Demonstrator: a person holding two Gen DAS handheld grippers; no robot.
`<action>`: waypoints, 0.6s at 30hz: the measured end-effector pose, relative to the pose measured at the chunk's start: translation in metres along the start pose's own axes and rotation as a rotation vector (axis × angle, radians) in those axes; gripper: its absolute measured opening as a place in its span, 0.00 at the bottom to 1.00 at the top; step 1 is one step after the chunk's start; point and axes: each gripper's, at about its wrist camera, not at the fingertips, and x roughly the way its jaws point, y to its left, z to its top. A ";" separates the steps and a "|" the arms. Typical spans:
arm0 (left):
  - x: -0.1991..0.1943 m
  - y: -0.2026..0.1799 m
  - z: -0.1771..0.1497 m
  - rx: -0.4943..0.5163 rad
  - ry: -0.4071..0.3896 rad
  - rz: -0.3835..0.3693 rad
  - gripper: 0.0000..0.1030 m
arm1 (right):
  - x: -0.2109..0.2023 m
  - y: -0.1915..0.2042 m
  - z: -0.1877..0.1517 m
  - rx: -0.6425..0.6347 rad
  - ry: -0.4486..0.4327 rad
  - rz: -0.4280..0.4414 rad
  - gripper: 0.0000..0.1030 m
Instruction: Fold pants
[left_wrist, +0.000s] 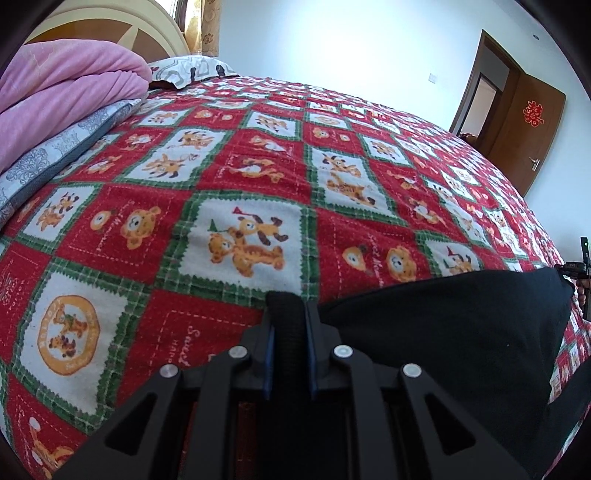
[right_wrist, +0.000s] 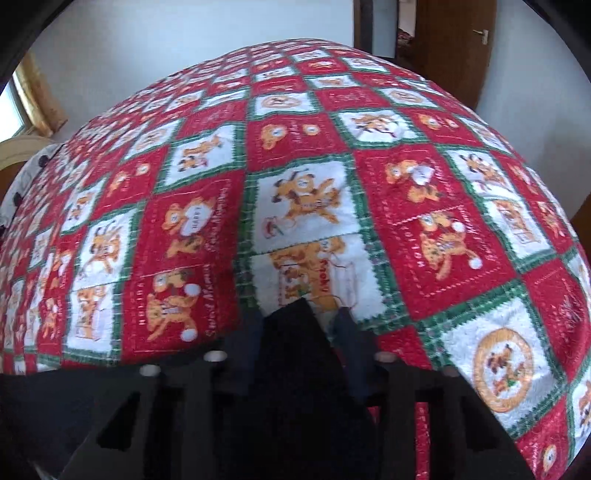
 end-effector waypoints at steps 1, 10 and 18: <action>0.000 0.000 0.000 0.001 0.000 0.001 0.16 | 0.000 0.000 0.000 0.001 0.000 0.004 0.22; -0.009 -0.013 0.002 0.068 -0.027 0.048 0.12 | -0.026 0.013 -0.004 -0.020 -0.070 -0.027 0.06; -0.037 -0.013 0.006 0.042 -0.101 0.019 0.12 | -0.085 0.011 -0.017 -0.027 -0.189 -0.028 0.06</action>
